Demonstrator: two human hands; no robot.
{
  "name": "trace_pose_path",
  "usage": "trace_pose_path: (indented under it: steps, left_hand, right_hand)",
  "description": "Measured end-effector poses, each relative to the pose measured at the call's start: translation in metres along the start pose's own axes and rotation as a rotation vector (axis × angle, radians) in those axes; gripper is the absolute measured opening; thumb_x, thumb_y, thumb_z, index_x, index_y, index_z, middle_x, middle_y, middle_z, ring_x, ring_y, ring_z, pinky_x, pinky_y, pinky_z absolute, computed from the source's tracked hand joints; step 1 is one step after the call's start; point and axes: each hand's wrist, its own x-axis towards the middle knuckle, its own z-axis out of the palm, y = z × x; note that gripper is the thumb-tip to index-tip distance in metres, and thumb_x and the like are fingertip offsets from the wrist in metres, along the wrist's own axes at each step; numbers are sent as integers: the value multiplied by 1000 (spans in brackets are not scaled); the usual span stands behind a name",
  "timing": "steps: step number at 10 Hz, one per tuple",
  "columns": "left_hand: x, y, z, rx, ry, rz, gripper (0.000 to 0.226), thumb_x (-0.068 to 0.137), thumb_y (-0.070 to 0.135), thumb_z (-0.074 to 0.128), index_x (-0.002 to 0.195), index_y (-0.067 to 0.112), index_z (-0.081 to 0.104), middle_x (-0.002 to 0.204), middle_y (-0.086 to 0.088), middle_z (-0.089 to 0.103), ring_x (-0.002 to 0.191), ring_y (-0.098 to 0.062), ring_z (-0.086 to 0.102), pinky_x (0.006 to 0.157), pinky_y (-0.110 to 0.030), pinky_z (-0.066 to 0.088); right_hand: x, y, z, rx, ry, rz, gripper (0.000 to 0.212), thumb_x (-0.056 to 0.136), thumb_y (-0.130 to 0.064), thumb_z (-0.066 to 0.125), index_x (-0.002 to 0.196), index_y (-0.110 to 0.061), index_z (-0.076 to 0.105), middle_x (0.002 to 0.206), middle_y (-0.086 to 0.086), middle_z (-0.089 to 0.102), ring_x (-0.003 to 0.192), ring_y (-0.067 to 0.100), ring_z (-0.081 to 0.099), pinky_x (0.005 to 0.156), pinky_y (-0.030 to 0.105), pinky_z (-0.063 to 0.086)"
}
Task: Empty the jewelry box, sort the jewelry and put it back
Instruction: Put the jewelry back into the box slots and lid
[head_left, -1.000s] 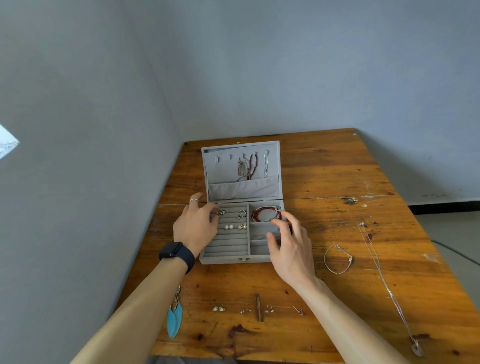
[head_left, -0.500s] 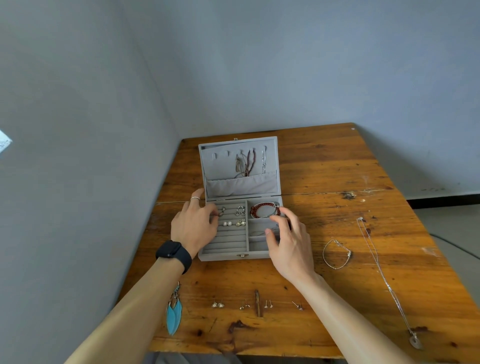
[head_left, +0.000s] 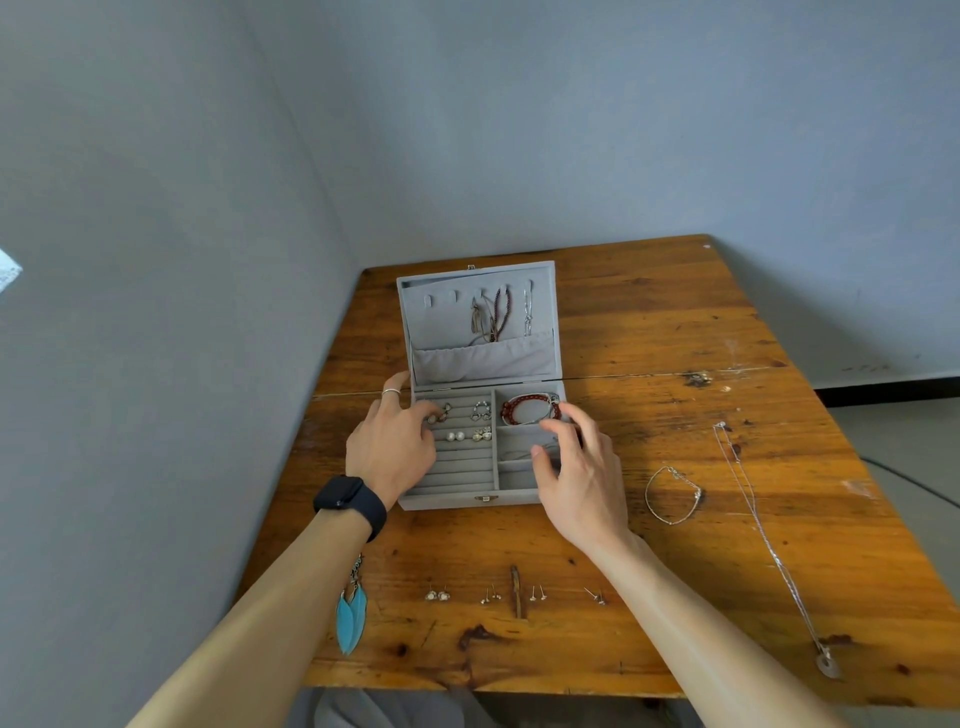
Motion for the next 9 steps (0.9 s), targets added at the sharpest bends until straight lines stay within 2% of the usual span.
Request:
trace_pose_path:
  steps: [1,2,4,5,6,7,8,9]
  left_hand:
    - [-1,2,0,-6,-32,-5,33,93,15,54,118,31,68,161,-2,21,125,-26,50,72,-39,57]
    - [-1,3,-1,-36,-17,-13,26,93,16,56,112,28,68,160,-2,24,119,-26,54,65,-36,55]
    - [2,7,2,-60,34,-29,25,94,20,56,118,26,64,158,-4,28,116,-26,56,64,-39,57]
    - [8,12,3,-124,32,-128,13,95,34,59,105,28,66,158,-5,26,119,-30,56,72,-41,57]
    - [15,18,3,-184,37,-200,13,91,39,67,94,27,64,161,-8,20,127,-36,50,83,-48,55]
    - [16,22,4,-147,96,-141,16,87,38,73,89,25,65,161,-11,21,130,-37,45,89,-50,52]
    - [16,22,6,-83,89,-89,15,86,41,74,89,27,71,162,-8,21,131,-35,43,93,-48,49]
    - [19,20,4,-39,21,-111,17,88,46,70,96,31,75,164,-7,17,134,-34,40,98,-48,47]
  right_hand:
    - [0,0,0,2,5,-3,33,95,-29,62,126,-16,60,150,2,42,123,26,53,93,40,49]
    - [-1,0,-1,3,9,-5,33,95,-29,62,126,-16,60,150,2,42,123,26,53,93,40,49]
    - [-1,0,0,2,16,-4,34,95,-28,62,126,-15,61,150,2,43,120,27,54,90,39,48]
    - [-1,1,0,5,11,-4,34,95,-29,62,126,-16,60,150,2,42,121,27,54,91,39,49]
    - [-1,1,0,9,10,-2,34,95,-30,61,127,-16,60,151,2,42,122,26,53,93,39,48]
    - [-2,1,0,12,12,-1,34,95,-30,61,126,-17,60,150,1,42,122,25,53,92,38,48]
    - [-2,0,-1,12,14,0,34,95,-30,61,126,-17,60,150,1,42,121,25,53,91,39,49]
    - [-2,1,-1,17,15,1,33,95,-30,61,126,-18,61,150,1,43,120,25,54,92,39,49]
